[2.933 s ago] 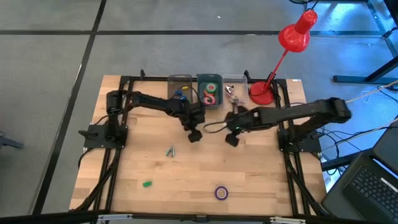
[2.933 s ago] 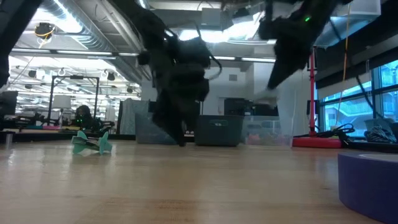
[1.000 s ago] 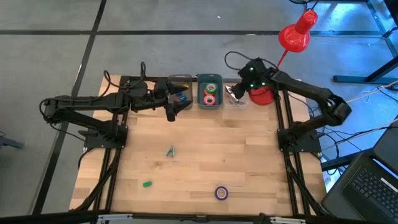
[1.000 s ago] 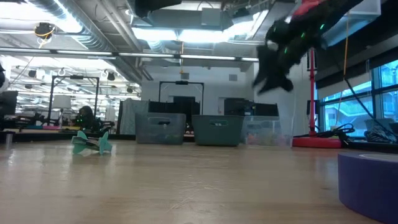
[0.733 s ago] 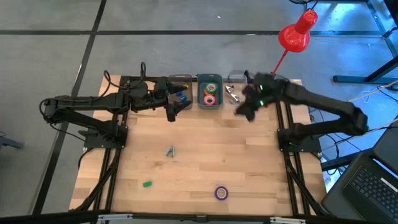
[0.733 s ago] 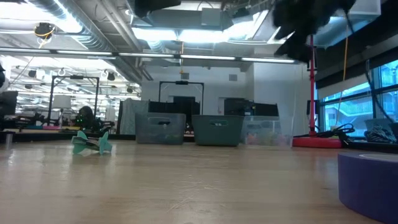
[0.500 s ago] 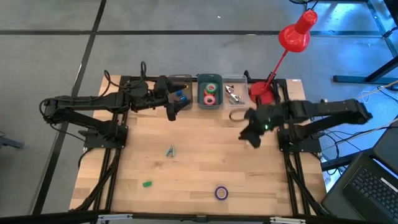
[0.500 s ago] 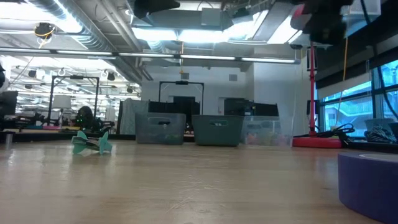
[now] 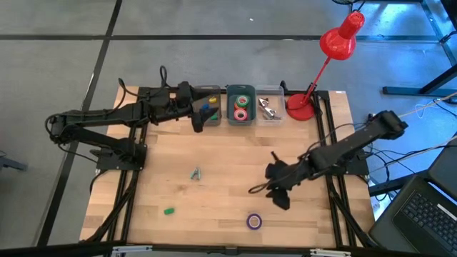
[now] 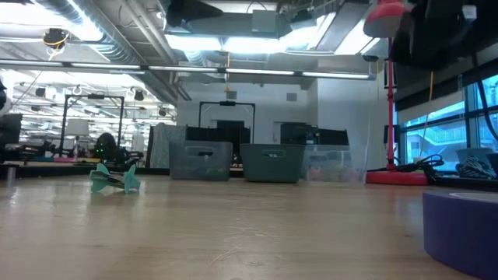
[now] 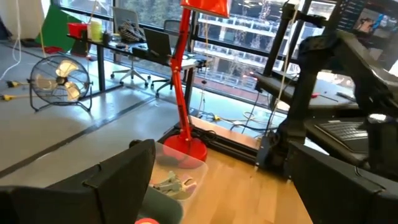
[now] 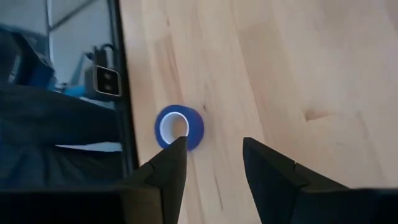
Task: Pick and place Stapler, Stapler remover, tape
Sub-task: Put the violet tape into the green bin, then put the green stapler into the black bin
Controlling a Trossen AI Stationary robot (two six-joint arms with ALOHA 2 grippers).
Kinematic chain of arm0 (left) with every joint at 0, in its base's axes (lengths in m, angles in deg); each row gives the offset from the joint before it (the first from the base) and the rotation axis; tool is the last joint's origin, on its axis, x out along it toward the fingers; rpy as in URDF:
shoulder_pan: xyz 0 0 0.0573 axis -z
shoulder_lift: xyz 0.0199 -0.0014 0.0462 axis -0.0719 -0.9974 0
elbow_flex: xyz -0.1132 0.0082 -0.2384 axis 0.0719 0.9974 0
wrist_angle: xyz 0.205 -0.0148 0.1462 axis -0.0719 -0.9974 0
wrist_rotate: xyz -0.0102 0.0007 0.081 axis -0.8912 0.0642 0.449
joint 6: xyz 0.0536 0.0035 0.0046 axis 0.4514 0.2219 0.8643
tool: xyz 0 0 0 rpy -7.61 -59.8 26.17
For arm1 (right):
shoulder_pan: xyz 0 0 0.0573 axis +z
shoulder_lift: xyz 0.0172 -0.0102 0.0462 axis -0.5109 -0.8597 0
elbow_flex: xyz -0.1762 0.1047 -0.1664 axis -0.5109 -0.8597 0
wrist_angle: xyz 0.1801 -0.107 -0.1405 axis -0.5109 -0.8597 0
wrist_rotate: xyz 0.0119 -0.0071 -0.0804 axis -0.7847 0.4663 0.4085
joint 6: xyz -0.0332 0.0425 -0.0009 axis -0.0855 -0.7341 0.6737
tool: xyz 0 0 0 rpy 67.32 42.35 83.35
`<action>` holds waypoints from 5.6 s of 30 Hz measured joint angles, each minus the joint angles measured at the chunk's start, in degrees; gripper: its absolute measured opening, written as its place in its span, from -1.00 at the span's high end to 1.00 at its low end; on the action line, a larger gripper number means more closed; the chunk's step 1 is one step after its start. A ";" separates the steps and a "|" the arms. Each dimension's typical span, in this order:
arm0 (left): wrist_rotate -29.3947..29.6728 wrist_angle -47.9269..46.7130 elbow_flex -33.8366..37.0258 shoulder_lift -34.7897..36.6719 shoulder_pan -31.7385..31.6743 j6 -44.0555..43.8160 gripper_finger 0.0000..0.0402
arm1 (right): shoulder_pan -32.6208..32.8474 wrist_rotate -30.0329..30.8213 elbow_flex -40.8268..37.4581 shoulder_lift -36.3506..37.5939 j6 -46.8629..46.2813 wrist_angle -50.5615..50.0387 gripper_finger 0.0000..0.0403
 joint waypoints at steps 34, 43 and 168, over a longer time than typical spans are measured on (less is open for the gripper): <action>-0.02 0.00 0.02 0.00 -0.78 -0.50 -0.75 | 4.96 -3.02 0.00 -27.45 -4.64 22.93 0.22; -0.02 -0.02 0.02 0.00 -0.78 -0.50 -0.75 | 5.33 -1.62 0.15 -29.90 -7.57 24.35 0.29; -16.28 -45.59 0.02 -16.02 34.55 -35.84 -0.75 | -50.80 5.09 22.14 -1.35 28.35 -36.91 -0.01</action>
